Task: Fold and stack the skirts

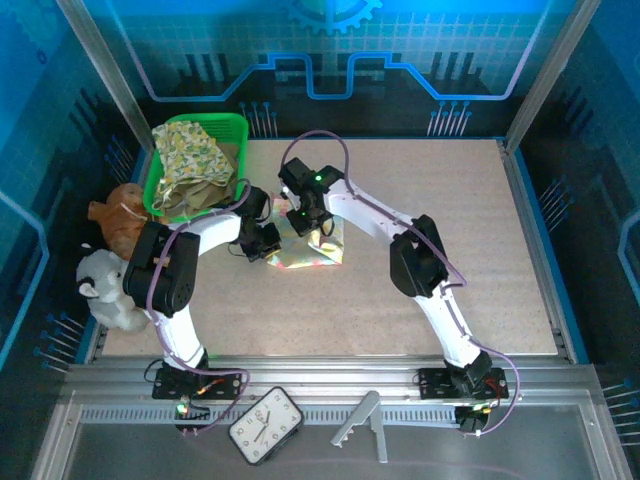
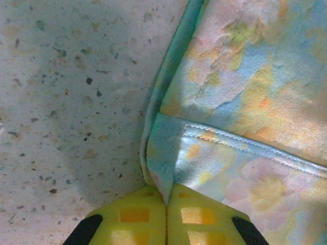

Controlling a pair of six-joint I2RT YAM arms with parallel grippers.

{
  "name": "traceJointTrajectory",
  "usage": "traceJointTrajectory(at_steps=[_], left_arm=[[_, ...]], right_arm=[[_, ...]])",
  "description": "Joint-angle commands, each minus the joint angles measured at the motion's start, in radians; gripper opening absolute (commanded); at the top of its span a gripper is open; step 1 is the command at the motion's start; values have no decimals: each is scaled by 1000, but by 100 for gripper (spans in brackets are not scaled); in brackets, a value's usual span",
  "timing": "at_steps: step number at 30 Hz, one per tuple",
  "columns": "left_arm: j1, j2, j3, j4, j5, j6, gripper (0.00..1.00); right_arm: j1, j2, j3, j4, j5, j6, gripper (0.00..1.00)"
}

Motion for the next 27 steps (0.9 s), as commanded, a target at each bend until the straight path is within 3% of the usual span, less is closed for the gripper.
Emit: traceJointTrajectory(at_steps=[1,11,15,20,23,27], left_arm=[[1,22,-30,-6,16,8,4],[2,15,-32,-1,30,5,7],[5,7,-31,-5,28,8,10],[28,-49,-11,-68,2,24,27],[43,-122,-7,-131,-49,37,38],[56,-209,-13,-194,-130,55,41]], right_arm=[[6,39,28,5,-119,106,0],[6,68,-11,104,-252,272,3],[8,59,-24,137,-209,300,7],[-3,18,-55,118,-100,291,32],[-9,-57,-99,158,-158,261,48],[-9,-166,-171,226,-234,228,62]])
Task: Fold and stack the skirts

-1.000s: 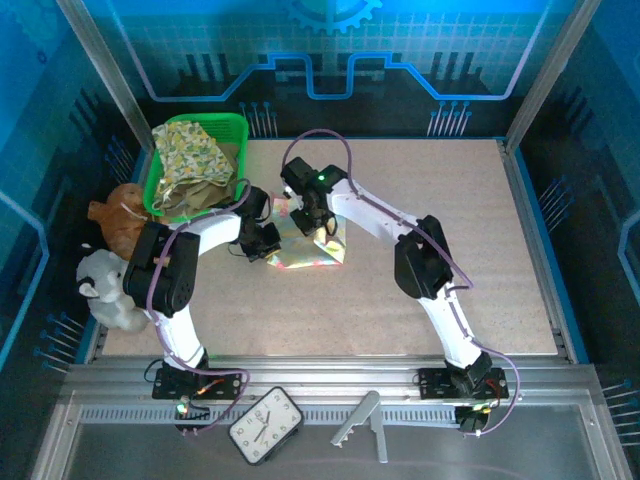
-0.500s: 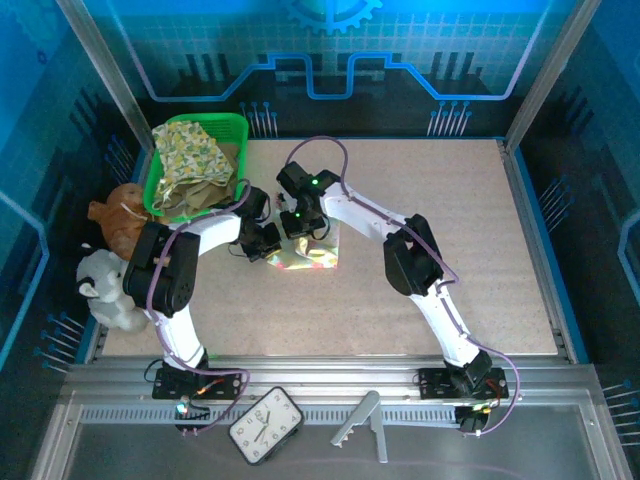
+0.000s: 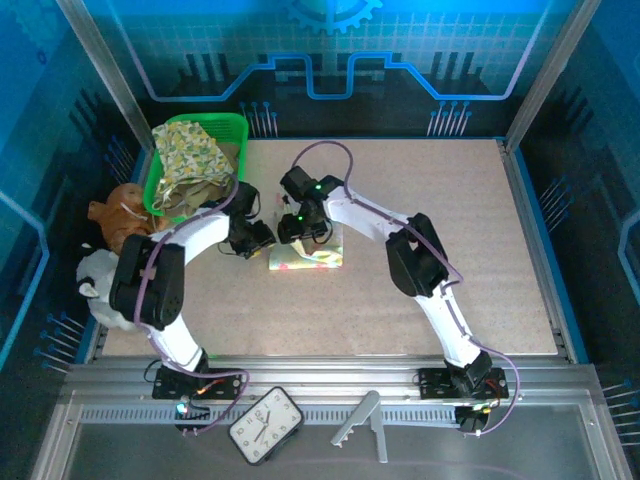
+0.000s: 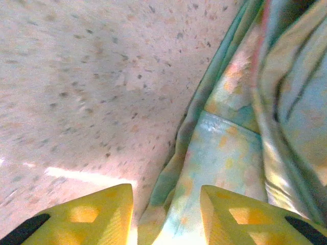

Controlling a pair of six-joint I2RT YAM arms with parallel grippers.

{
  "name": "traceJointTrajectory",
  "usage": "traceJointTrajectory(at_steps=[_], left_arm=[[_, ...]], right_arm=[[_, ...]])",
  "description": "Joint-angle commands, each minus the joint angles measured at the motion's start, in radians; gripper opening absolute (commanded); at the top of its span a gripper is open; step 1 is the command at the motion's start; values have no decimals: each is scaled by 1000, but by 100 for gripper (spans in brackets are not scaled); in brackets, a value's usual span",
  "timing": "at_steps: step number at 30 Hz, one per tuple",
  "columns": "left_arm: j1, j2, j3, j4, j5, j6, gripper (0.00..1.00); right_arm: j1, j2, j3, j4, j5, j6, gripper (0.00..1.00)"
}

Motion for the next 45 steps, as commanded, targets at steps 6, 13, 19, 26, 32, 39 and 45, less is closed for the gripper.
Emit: traceJointTrajectory(at_steps=[6,13,19,26,32,39,45], left_arm=[[11,-148,-19,-81,-12,9,38],[-66,-178,-47,143,221,-114,36],[-147,-46,-19,258,269,-193,32],[-108,125,-34,227,199,-170,24],[-97,198,33,101,73,-46,25],[-111,340,177,75,112,21,25],[-160,400,371,-30,79,77,30]], right_arm=[[-44,-202,-147,110,76,-58,43],[-128,-115,-133,158,31,-216,0],[-166,67,54,81,43,-290,0],[-177,128,79,30,93,-137,0],[-188,-18,-216,178,-11,3,0],[-136,-340,-801,671,-111,426,11],[-89,-497,-958,840,-10,576,36]])
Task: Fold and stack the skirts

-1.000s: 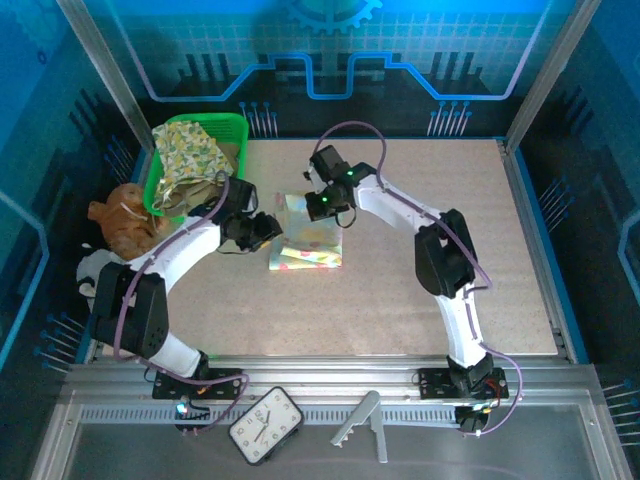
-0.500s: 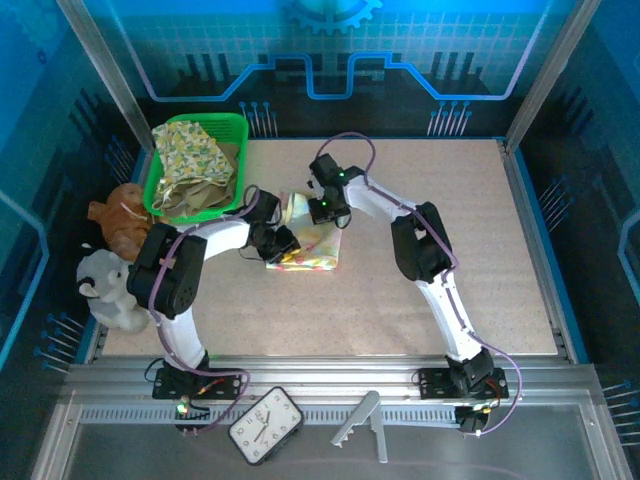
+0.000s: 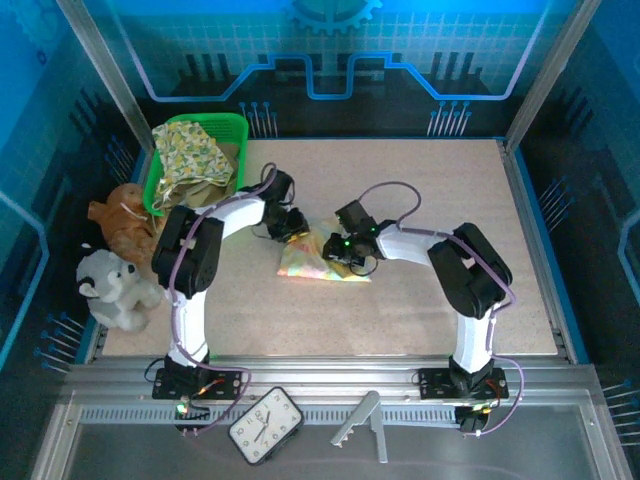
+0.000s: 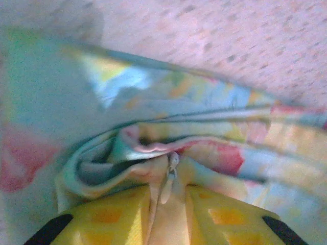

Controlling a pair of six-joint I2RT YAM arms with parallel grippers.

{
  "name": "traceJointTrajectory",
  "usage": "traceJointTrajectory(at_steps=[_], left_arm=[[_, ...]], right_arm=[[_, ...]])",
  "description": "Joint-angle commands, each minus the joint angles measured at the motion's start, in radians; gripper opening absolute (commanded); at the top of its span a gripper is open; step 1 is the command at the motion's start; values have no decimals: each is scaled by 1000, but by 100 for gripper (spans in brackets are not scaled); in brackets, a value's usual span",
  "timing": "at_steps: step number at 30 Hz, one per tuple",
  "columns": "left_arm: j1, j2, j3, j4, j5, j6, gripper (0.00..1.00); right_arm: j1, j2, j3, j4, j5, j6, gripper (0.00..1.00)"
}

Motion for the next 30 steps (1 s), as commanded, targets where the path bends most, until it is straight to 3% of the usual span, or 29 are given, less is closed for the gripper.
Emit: traceJointTrajectory(at_steps=[1,6,8,10,14,17,20,30], left_arm=[[-21,8,38,-123,-79,57,33],[20,-165,-49,-120,-102,60,51],[31,-224,-87,-124,-103,56,57],[36,-269,-121,-120,-98,40,66],[37,-339,-193,-53,-33,-29,84],[37,-361,-240,22,41,-78,92],[37,-366,-247,25,39,-86,99],[37,-373,-230,21,70,-67,99]], right_arm=[[-5,-103,-33,109,76,85,40],[-117,-222,-37,-65,141,-244,55],[-158,-217,-2,-160,123,-408,67],[-185,-200,27,-234,135,-504,72],[-229,-160,52,-251,21,-655,77],[-230,-107,93,-277,-21,-734,71],[-227,-78,114,-279,-24,-746,61],[-199,19,193,-240,-77,-726,35]])
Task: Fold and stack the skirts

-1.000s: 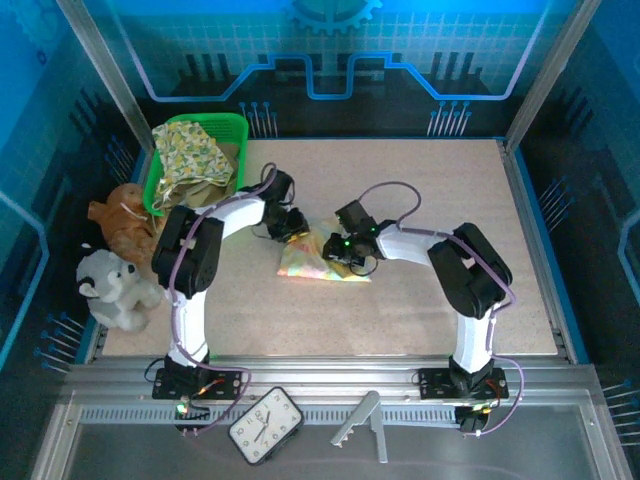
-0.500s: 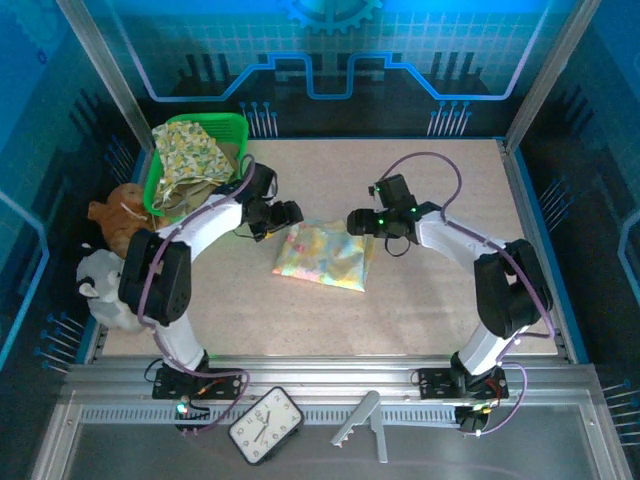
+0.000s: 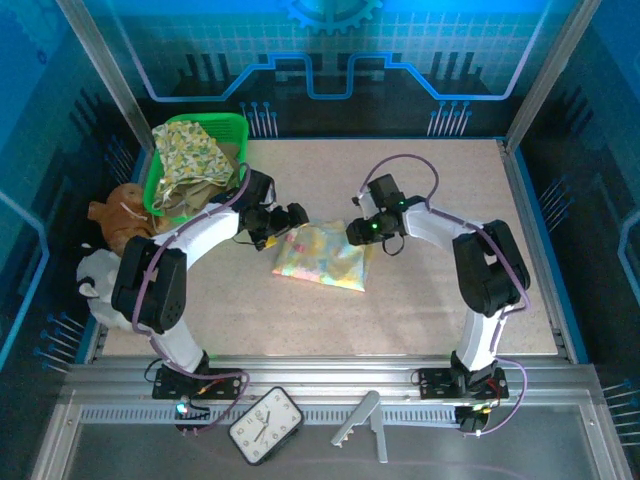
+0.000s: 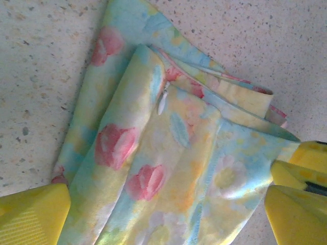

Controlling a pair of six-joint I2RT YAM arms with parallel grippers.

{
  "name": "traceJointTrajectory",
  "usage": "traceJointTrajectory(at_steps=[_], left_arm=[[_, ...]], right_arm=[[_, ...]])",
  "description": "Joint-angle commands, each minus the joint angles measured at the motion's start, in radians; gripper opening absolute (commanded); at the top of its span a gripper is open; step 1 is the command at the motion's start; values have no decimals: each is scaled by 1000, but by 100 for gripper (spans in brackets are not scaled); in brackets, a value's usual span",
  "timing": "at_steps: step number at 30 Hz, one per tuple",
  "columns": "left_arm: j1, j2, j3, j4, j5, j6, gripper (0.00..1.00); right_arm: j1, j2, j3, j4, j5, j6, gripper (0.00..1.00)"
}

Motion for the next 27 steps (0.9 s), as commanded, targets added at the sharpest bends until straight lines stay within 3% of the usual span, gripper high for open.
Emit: traceJointTrajectory(at_steps=[1,4,6,10,15,19,21,27], left_arm=[[-2,-30,8,12,47,-5,99],[-2,-61,5,26,64,-2,99],[-3,-82,0,51,100,0,99],[-5,-101,-3,129,200,-9,99],[-15,-30,26,209,287,-8,99],[-20,48,48,287,302,-23,99],[-20,91,60,281,253,-18,99],[1,189,50,135,-56,-35,99]], right_arm=[[23,38,71,0,-36,-12,29],[32,7,96,13,-57,-17,11],[32,-46,81,58,-79,-15,5],[10,-117,17,202,-150,-4,2],[-17,22,96,211,-256,0,2],[-15,114,171,207,-257,7,2],[-17,146,202,204,-247,9,2],[-18,159,232,213,-254,26,2]])
